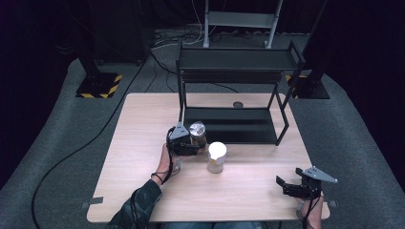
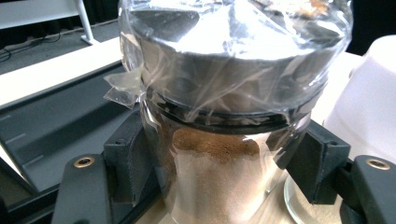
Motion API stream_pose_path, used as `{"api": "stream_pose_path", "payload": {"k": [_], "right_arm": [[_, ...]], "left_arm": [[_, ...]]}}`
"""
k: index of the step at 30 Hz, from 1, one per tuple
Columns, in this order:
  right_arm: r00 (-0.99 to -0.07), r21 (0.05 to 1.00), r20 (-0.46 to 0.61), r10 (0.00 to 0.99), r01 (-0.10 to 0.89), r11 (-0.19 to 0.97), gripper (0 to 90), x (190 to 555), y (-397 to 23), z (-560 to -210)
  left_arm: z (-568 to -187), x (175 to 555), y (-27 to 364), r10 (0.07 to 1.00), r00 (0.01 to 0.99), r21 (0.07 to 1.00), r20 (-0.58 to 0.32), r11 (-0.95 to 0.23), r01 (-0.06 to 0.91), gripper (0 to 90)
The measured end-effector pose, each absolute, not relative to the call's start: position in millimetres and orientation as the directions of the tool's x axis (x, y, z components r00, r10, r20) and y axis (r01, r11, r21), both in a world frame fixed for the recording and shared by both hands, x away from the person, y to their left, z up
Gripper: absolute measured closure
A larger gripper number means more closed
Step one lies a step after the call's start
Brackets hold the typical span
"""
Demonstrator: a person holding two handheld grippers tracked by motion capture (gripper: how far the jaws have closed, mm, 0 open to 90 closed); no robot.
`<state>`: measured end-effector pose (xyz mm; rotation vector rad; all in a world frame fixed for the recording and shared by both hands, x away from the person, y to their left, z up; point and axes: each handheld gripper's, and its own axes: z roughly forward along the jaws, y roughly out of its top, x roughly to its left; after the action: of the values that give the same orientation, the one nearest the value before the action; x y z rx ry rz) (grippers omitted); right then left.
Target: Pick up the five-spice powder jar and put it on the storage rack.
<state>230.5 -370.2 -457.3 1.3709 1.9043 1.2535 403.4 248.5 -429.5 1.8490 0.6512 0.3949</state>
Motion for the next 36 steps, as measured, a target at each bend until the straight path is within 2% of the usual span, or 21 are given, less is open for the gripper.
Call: {"api": "stream_pose_path", "payload": {"k": [13, 36], "right_arm": [[-0.386, 0.873, 0.133, 0.913, 0.481, 0.077, 1.4, 231.0, -371.0, -457.1], [-0.388, 0.872, 0.127, 0.913, 0.482, 0.083, 1.7, 231.6, -370.3, -456.7]], "left_arm": [[-398.1, 403.6, 252.1, 0.594, 0.805, 0.942, 0.005, -0.272, 0.195, 30.1], [-353.3, 411.8, 279.8, 0.586, 0.810, 0.959, 0.014, -0.238, 0.156, 30.1]]}}
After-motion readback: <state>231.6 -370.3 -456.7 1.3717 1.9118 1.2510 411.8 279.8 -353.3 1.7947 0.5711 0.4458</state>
